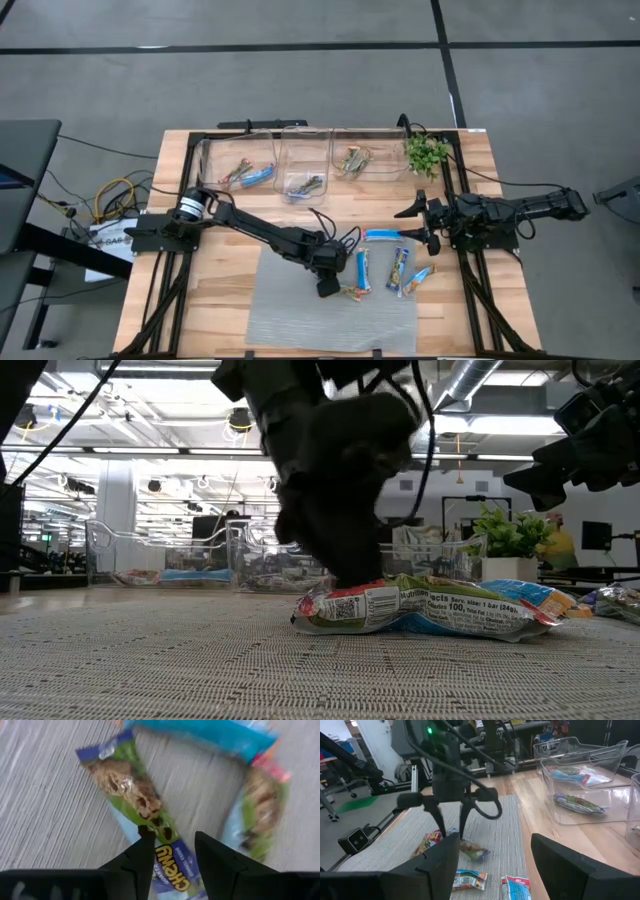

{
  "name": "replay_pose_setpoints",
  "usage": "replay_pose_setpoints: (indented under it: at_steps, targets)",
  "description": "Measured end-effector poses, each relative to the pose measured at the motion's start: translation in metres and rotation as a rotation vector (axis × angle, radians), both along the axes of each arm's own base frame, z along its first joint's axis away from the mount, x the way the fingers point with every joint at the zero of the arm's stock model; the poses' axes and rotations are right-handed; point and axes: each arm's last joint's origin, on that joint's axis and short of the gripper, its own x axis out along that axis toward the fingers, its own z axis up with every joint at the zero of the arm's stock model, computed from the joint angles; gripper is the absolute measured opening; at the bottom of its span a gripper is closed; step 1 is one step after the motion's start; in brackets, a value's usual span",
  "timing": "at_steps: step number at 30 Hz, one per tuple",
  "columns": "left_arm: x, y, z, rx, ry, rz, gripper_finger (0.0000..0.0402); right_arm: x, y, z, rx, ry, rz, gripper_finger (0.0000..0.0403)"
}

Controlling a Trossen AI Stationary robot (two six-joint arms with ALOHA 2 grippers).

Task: Pick and place Granola Bars by type
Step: Put the left blue granola bar into the middle transparent bin

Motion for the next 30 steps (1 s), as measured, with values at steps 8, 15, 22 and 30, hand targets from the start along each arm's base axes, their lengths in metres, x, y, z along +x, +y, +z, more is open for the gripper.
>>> replay_pose_setpoints:
  at_steps: [8, 15, 22, 30]
  targets:
    - [0.002, -0.002, -0.015, -0.011, 0.033, -0.016, 0.0134, 0.0, 0.0, 0.0, 0.0, -0.002, 0.0, 0.024]
    - [0.001, -0.003, -0.016, -0.013, 0.045, -0.011, 0.0092, 0.0, 0.0, 0.0, 0.0, -0.001, 0.0, 0.024]
    - [0.002, -0.003, -0.012, -0.024, 0.054, -0.018, 0.0012, 0.0, 0.0, 0.0, 0.0, 0.0, 0.0, 0.024]
    - [0.008, -0.003, -0.001, -0.04, 0.048, -0.034, 0.0025, 0.0, 0.0, 0.0, 0.0, -0.001, 0.0, 0.024]
